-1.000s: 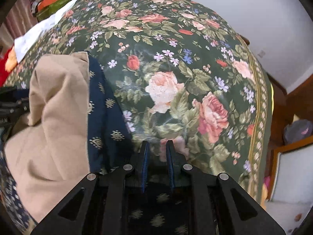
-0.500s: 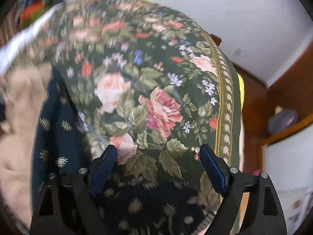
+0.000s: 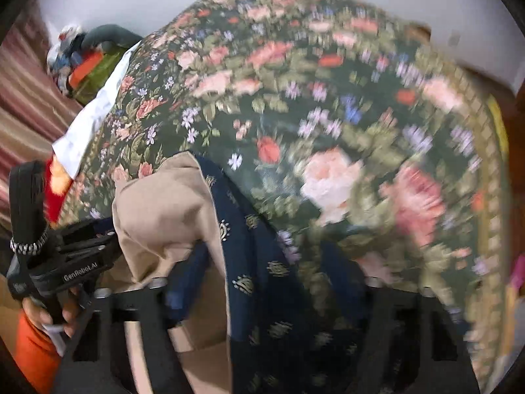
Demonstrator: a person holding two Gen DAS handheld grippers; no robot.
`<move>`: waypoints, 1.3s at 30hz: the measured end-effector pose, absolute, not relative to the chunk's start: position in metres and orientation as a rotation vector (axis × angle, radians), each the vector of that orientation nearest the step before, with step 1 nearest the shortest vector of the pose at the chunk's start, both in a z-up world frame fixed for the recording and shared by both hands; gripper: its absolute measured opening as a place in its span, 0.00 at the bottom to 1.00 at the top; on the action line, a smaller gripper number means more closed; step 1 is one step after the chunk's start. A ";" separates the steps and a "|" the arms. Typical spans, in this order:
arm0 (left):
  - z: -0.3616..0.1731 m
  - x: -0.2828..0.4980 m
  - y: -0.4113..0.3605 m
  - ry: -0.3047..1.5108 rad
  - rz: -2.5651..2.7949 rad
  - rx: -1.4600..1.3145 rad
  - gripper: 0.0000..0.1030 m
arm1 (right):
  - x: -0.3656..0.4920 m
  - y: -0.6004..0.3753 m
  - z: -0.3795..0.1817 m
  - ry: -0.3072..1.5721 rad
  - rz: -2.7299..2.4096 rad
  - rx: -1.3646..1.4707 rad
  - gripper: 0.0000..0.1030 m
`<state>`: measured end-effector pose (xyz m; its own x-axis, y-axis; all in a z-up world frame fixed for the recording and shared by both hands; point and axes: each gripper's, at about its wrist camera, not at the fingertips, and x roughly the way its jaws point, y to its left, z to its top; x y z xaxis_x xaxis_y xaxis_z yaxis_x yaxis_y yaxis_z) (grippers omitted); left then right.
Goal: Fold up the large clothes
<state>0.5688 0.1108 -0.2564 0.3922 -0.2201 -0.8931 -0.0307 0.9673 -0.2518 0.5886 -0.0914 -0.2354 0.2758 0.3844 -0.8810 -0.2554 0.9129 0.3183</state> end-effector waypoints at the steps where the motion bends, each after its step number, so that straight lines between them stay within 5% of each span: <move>1: -0.255 0.570 0.110 1.163 -0.140 -0.254 0.23 | 0.592 -0.095 -0.240 1.230 0.453 0.184 0.38; 3: -0.252 0.571 0.106 1.169 -0.165 -0.248 0.08 | 0.592 -0.098 -0.241 1.230 0.482 0.243 0.26; 9: -0.214 0.548 0.097 1.075 -0.200 -0.185 0.06 | 0.566 -0.098 -0.208 1.153 0.490 0.160 0.11; 24: -0.122 0.382 0.067 0.935 -0.289 -0.077 0.06 | 0.403 -0.128 -0.131 1.095 0.621 0.112 0.10; 39: -0.185 0.272 0.072 1.066 -0.264 -0.087 0.06 | 0.295 -0.125 -0.173 1.182 0.556 -0.062 0.11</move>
